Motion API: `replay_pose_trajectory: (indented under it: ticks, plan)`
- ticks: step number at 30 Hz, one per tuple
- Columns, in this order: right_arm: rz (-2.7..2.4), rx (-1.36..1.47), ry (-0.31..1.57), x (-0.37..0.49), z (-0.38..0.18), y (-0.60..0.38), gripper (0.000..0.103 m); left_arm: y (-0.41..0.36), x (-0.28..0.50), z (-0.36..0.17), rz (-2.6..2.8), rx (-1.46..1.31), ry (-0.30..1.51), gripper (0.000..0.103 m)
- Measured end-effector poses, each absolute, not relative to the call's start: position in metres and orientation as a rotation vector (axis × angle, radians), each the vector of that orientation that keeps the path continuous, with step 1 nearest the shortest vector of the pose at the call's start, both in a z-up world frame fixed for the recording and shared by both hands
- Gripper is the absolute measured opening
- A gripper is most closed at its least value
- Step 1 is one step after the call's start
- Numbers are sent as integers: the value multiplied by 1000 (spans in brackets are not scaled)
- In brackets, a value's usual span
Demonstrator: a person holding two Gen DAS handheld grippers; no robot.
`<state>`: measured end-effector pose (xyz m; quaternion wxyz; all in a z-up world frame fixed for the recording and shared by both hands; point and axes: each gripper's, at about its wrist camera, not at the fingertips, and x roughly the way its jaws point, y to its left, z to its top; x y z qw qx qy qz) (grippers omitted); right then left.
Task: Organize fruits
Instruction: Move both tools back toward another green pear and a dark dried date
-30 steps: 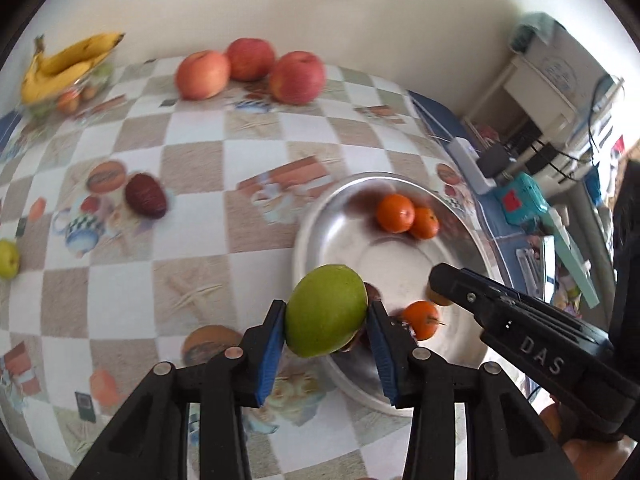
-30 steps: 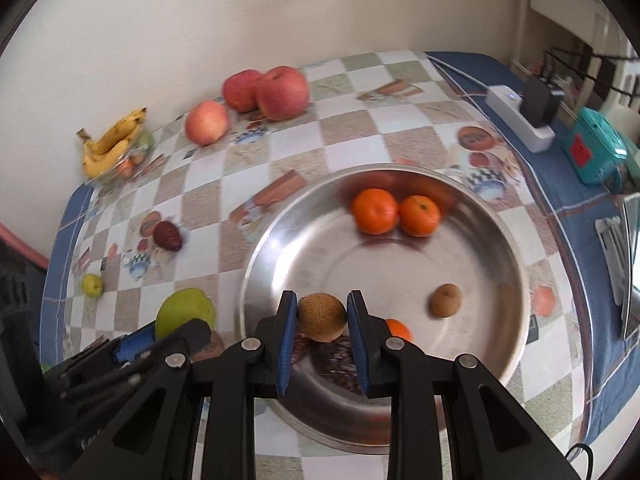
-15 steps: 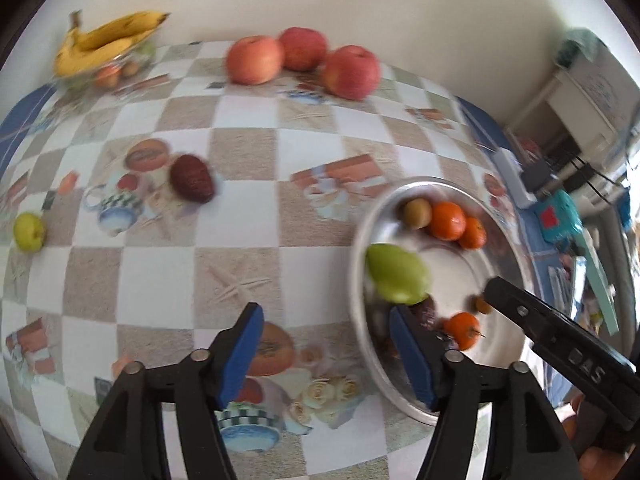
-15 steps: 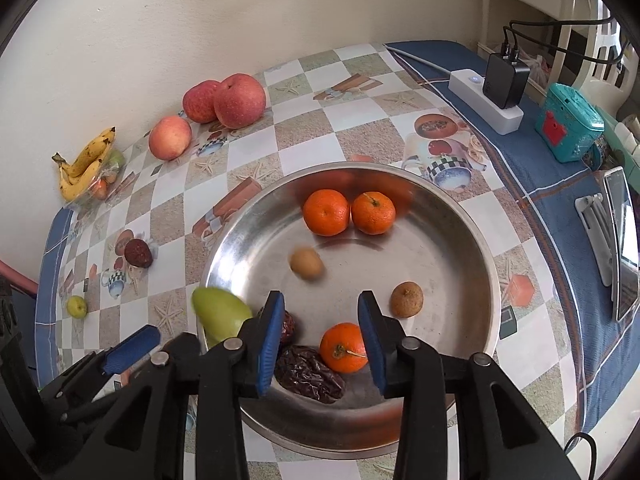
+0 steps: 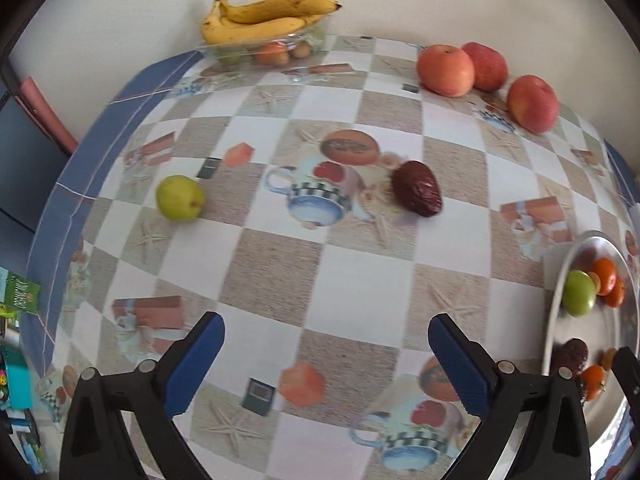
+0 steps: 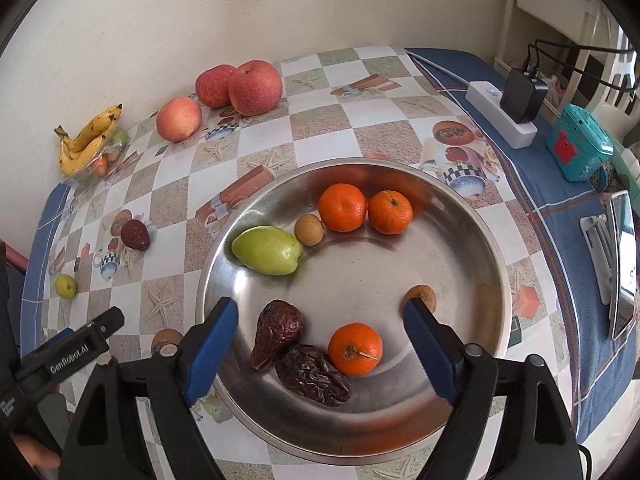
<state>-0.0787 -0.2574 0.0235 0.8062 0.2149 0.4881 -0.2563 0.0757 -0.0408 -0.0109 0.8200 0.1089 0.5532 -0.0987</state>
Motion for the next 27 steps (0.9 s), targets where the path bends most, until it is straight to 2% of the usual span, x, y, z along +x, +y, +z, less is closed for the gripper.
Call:
replay_pose_trajectory:
  ticks: [2, 16, 27]
  plan:
    - [-541, 443, 1042, -76, 23, -253, 98, -37, 80, -9, -197, 224, 1173, 103]
    - [-494, 357, 1065, -56, 16, -234, 98, -14, 111, 0, -170, 170, 1155, 103]
    - [-324, 298, 981, -11, 25, -191, 98, 49, 160, 0, -111, 9, 1142, 103]
